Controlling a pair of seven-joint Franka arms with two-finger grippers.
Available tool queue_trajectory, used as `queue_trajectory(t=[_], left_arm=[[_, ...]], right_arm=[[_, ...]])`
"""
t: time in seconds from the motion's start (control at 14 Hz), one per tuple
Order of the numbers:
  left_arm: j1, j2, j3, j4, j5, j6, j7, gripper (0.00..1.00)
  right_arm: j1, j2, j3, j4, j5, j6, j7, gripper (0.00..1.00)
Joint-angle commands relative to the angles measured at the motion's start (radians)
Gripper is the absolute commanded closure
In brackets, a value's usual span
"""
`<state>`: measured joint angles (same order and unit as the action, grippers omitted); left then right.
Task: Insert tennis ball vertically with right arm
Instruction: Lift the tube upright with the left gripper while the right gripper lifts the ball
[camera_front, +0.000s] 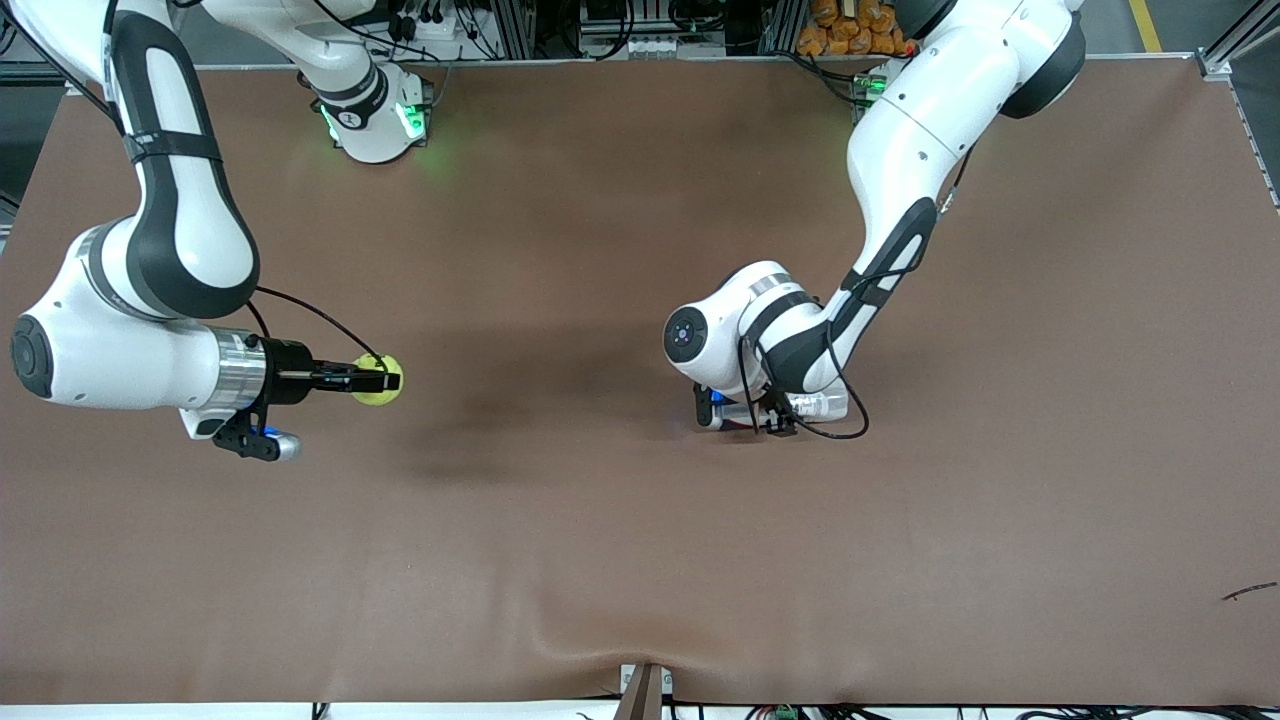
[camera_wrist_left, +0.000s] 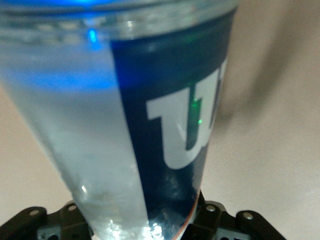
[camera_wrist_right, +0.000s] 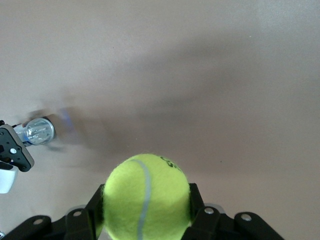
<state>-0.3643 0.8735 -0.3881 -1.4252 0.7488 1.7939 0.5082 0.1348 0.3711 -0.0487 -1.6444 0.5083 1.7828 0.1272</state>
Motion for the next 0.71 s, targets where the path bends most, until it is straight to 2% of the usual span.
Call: queue_trajectory(t=[0.0, 0.29, 0.64], left_arm=[[-0.016, 0.001, -0.011, 0.040, -0.012, 0.007, -0.013, 0.33], [-0.015, -0.013, -0.077, 0.092, -0.012, 0.028, -0.048, 0.35], [-0.016, -0.033, -0.098, 0.097, -0.011, 0.335, -0.242, 0.35]], right_arm=[[-0.015, -0.006, -0.005, -0.003, 0.013, -0.013, -0.008, 0.80], [-0.032, -0.001, -0.007, -0.006, 0.012, -0.009, -0.070, 0.80], [-0.044, 0.006, -0.007, -0.009, 0.010, -0.008, -0.106, 0.80]])
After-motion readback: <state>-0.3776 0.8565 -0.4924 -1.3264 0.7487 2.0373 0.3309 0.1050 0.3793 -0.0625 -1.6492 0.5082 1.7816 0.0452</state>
